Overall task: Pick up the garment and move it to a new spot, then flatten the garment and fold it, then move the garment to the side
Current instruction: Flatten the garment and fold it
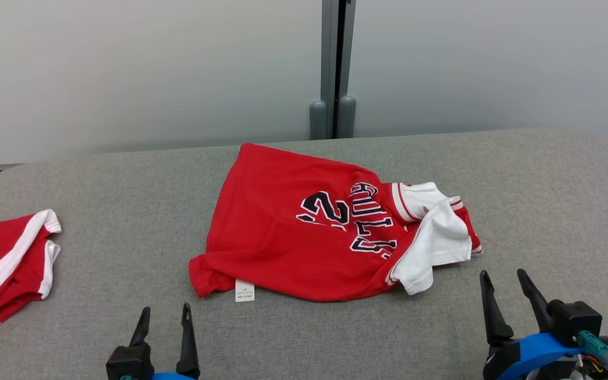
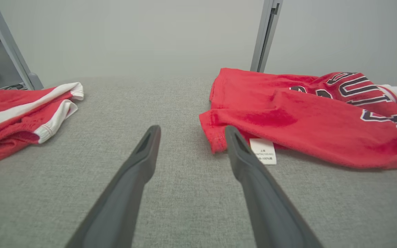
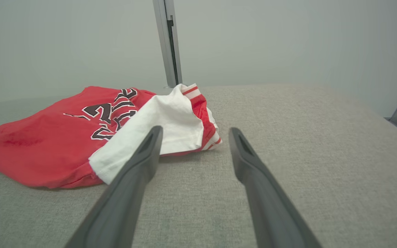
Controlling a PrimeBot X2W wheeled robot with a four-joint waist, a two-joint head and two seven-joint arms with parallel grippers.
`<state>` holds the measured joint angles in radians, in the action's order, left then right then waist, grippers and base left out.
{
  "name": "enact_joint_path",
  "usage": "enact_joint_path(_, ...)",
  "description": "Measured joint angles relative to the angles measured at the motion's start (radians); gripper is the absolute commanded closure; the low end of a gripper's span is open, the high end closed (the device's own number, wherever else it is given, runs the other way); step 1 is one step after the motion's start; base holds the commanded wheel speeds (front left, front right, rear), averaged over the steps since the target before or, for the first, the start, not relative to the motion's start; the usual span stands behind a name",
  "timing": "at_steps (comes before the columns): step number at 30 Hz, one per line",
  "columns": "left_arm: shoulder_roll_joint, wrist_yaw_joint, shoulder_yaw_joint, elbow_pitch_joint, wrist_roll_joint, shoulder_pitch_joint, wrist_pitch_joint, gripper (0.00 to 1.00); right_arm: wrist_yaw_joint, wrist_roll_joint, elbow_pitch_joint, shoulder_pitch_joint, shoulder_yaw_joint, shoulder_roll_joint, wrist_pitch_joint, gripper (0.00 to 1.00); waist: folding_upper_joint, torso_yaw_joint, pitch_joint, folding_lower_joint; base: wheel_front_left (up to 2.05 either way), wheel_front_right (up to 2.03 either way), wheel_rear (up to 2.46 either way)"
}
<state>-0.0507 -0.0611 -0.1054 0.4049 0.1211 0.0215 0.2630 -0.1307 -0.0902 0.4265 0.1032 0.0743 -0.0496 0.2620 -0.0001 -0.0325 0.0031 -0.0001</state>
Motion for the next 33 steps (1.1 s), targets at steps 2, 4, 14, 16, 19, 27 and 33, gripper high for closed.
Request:
enact_joint_path(2,0.001,0.024,-0.008,0.013,0.037,-0.008,0.0,0.0,0.0,-0.002,0.001,0.002,-0.008,0.0,0.0,0.0,0.0,-0.003,0.012,0.0,0.0,0.0,0.0)
enact_joint_path(4,0.0,0.051,-0.014,0.037,0.082,-0.019,0.0,0.0,0.0,-0.003,0.0,0.008,-0.02,0.0,0.0,0.0,0.0001,-0.007,0.026,0.0001,0.0,0.0,0.0)
enact_joint_path(14,0.0,0.126,-0.008,0.143,0.165,-0.136,0.0,0.0,0.0,-0.009,-0.02,0.065,-0.045,0.0,0.0,0.0,0.0001,-0.043,0.122,0.0002,0.0,0.0,0.0)
enact_joint_path(16,0.0,0.137,-0.006,0.151,0.175,-0.153,0.0,0.0,0.0,-0.009,-0.022,0.073,-0.044,0.0,0.0,0.0,0.0001,-0.047,0.137,0.0002,0.0,0.0,0.0)
enact_joint_path(19,0.0,0.154,-0.006,0.163,0.2,-0.172,0.0,0.0,0.0,-0.01,-0.025,0.08,-0.045,0.0,0.0,0.0,0.0001,-0.052,0.16,0.0003,0.0,0.0,0.0)
enact_joint_path(27,0.0,0.168,0.005,0.18,0.221,-0.216,0.0,0.0,0.0,-0.018,-0.031,0.104,-0.047,0.0,0.0,0.0,0.0002,-0.054,0.207,0.0002,0.0,0.0,0.0)
enact_joint_path(33,0.0,0.176,0.021,0.168,0.249,-0.223,0.0,0.0,0.0,-0.019,-0.031,0.114,-0.045,0.0,0.0,0.0,0.0002,-0.057,0.216,0.0001,0.0,0.0,0.0)
